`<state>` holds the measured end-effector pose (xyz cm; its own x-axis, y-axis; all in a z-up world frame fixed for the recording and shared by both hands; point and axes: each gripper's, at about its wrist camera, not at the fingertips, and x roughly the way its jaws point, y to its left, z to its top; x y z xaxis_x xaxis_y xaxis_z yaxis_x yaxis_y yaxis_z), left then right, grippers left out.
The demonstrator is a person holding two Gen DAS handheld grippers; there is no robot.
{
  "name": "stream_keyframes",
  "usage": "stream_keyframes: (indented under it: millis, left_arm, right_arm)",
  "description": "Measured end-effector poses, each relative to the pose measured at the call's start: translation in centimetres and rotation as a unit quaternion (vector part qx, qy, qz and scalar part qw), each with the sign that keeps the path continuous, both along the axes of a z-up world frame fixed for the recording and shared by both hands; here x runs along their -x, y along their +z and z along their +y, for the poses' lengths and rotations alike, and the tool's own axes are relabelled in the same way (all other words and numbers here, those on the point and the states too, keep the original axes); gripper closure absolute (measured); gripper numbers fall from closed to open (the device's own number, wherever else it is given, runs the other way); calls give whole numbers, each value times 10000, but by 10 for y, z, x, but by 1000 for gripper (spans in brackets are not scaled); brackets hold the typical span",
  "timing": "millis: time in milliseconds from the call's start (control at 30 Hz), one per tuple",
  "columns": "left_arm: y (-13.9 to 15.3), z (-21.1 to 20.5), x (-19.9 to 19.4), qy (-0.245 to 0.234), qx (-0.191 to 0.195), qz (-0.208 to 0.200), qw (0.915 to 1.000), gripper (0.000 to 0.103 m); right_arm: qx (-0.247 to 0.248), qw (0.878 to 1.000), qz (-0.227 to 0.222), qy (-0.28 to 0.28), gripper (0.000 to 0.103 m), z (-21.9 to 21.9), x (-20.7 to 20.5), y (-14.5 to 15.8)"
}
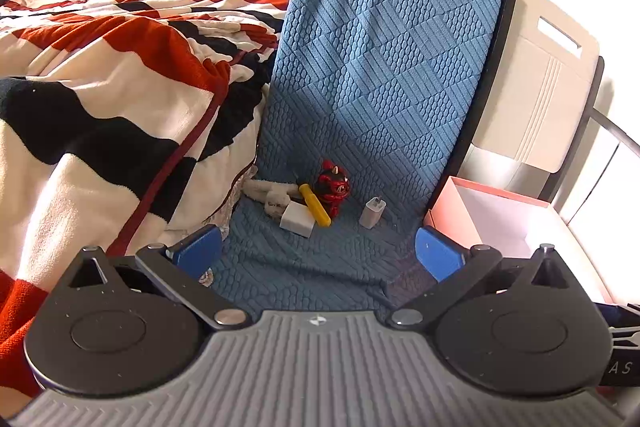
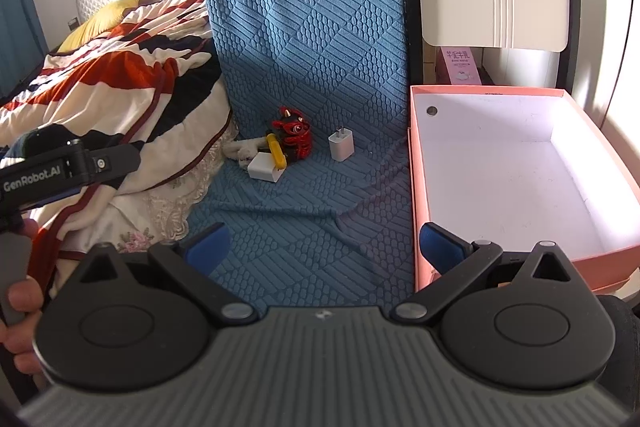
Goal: Organize rigid objects
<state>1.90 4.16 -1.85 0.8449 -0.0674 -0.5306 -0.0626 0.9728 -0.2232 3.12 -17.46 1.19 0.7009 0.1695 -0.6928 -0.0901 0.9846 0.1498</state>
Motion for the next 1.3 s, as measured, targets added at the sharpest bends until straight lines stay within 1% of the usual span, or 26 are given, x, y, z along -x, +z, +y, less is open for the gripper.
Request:
stream_keyframes:
  millis: [167,333,467,867,1000,1133,1300]
  left_arm:
    - [-1,-4,-5,6,5,72,10000,0]
    - [0,-10,-7,-60,-21,41,10000,0]
    - [-1,-11,-9,-29,-76,80,9999,0]
    - [-7,-16,-16,-17,-215,173,9996,0]
    - [-8,-19,-18,-48,-198,169,9996,0]
    - [-10,-22,-20,-55,-236,192,9995,0]
    - [-15,-24,-26,-79,-231,242,9994,0]
  right_arm:
    - [39,10000,-8,52,0,0,-3,0]
    - [-33,10000,16,58,0,-4,-5,-2]
    - [24,10000,37,85,5,-5,-6,-3]
    - [-46,9999,52,75,5,-10,-10,-9]
    - [-49,9999,50,91,5,-12,-12,-11]
    - [-240,9997,86,60,5,-19,-15,-15]
    - [-247,9996,50,100,5,-22,-17,-18]
